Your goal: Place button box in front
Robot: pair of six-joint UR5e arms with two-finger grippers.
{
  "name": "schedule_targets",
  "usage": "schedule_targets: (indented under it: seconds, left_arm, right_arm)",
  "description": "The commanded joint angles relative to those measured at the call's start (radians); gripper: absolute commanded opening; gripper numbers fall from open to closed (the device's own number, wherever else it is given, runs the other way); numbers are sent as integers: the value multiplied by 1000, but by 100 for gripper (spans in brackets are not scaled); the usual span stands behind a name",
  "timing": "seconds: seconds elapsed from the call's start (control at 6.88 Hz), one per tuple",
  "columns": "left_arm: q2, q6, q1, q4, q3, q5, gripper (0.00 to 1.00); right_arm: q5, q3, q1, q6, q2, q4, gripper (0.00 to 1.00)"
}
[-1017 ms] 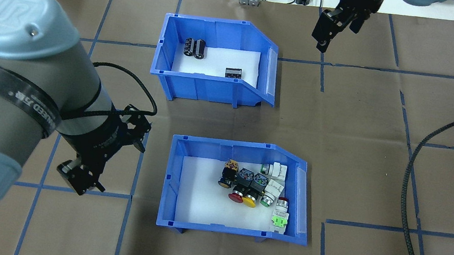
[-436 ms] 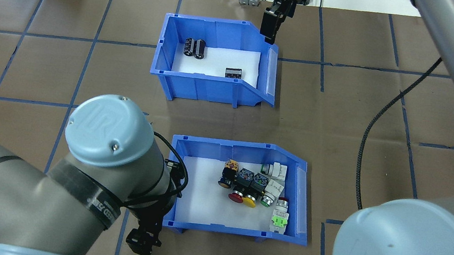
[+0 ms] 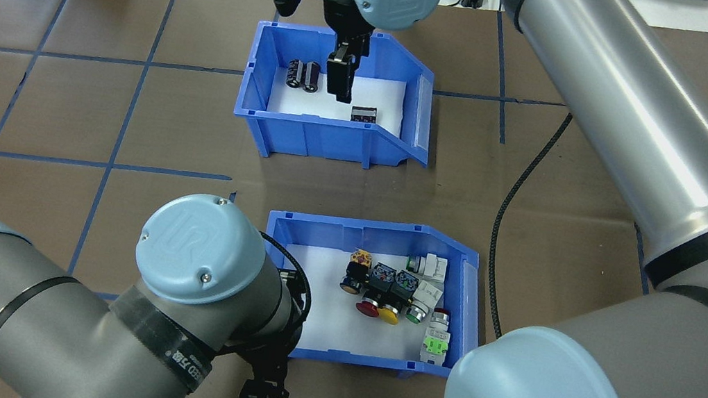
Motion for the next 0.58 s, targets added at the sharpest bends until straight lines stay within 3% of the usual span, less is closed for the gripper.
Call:
schedule_targets:
  seconds: [0.0,0.15,0.29,0.44]
  left_arm:
    - [-59,-95,-34,88,-9,-19,100]
    - [-109,-138,-64,204,-26,-25,100]
    - [-137,-141,-81,245,-41,-26,100]
    - [-139,-135,-81,247,-58,-25,100]
  right_arm:
    - [-50,1,65,-5,69,-66,100]
    - [-56,10,91,-4,103,-81,100]
    - [-58,15,96,1,138,-148,100]
    - [-61,25,100,3,146,-157,100]
